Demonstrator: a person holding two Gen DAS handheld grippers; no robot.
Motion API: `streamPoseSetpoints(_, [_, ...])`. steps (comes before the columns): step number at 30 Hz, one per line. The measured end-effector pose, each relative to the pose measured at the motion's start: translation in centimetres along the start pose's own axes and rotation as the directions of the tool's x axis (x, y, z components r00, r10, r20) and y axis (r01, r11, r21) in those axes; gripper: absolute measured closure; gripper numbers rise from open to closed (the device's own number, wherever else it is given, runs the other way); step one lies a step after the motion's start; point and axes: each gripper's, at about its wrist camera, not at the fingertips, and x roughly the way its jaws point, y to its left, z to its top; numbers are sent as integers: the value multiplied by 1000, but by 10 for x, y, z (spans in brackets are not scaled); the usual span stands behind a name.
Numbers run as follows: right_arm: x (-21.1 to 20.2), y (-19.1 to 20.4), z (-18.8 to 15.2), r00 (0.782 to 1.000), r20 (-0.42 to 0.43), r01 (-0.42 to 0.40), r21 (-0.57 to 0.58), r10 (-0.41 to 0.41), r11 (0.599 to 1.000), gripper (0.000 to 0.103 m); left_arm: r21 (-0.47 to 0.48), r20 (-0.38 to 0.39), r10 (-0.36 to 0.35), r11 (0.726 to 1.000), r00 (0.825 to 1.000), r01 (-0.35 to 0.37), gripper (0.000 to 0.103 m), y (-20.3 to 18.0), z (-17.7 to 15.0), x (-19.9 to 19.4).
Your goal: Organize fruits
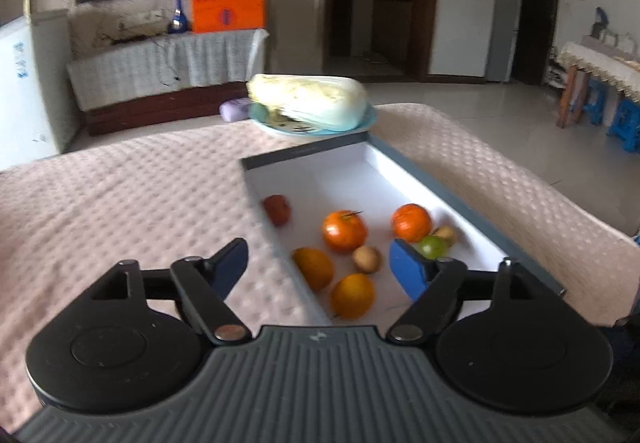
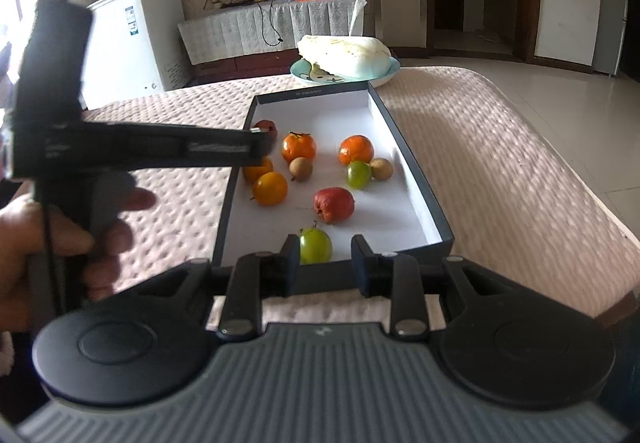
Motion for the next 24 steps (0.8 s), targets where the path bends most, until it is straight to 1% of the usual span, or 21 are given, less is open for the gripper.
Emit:
streamPoseSetpoints(2, [-3, -2, -1, 1000, 0, 2, 13, -2, 1000, 72, 22, 14, 67, 997, 998, -67, 12, 2, -3, -12])
streamPoseSetpoints(3, [-5, -3, -2, 1000, 0, 3, 20, -3, 1000, 72, 29, 24, 84, 996, 996, -85, 10, 3, -5, -19])
streamPoseSetpoints(4, [-6, -4, -3, 1000, -3, 2, 24, -2, 1000, 72, 27, 36, 86, 996, 996, -87, 8, 5, -6, -27])
streamPoseSetpoints(5, [-8, -4, -4, 1000, -6, 1, 28, -1, 1000, 72, 20, 53, 81, 996, 995, -82, 5, 7, -8, -35])
streamPoseSetpoints(6, [-10, -4, -5, 1000, -7, 2, 31, -2, 1000, 72, 13, 74, 89, 996, 993, -91, 2, 9, -9, -44])
streamPoseSetpoints(9, [-16, -5, -6, 1000, -13, 6, 43, -6, 999, 72, 26, 137, 166, 985, 977, -171, 1, 5, -16, -66])
streamPoseSetpoints(10, [-18, -5, -7, 1000, -20, 8, 37, -8, 999, 72, 38, 147, 173, 983, 974, -180, 1, 3, -19, -72])
streamPoseSetpoints(13, [-19, -1, -10, 999, -51, 19, 5, -19, 1000, 72, 41, 149, 179, 982, 973, -187, 1, 0, -24, -85])
streamPoseSetpoints(15, [-20, 0, -13, 997, -63, 44, -10, -44, 999, 72, 54, 158, 199, 976, 967, -210, 1, -6, -29, -93])
streamPoseSetpoints(17, [-21, 0, -15, 995, -64, 71, -22, -72, 997, 72, 55, 140, 188, 979, 972, -197, 1, -10, -33, -99])
streamPoseSetpoints(19, [-22, -2, -16, 994, -59, 93, -21, -94, 995, 72, 27, 104, 158, 987, 982, -161, 1, -9, -36, -104])
streamPoseSetpoints(20, [-22, -4, -17, 993, -56, 101, -18, -102, 995, 72, 19, 91, 152, 988, 984, -155, 1, -9, -38, -106])
streamPoseSetpoints(22, [-22, -8, -18, 993, -55, 108, -12, -109, 994, 72, 13, 82, 155, 988, 985, -156, 1, -9, -40, -110])
streamPoseSetpoints(24, [-22, -10, -20, 990, -53, 132, -21, -133, 991, 72, 5, 75, 157, 987, 985, -158, 1, -9, -42, -114])
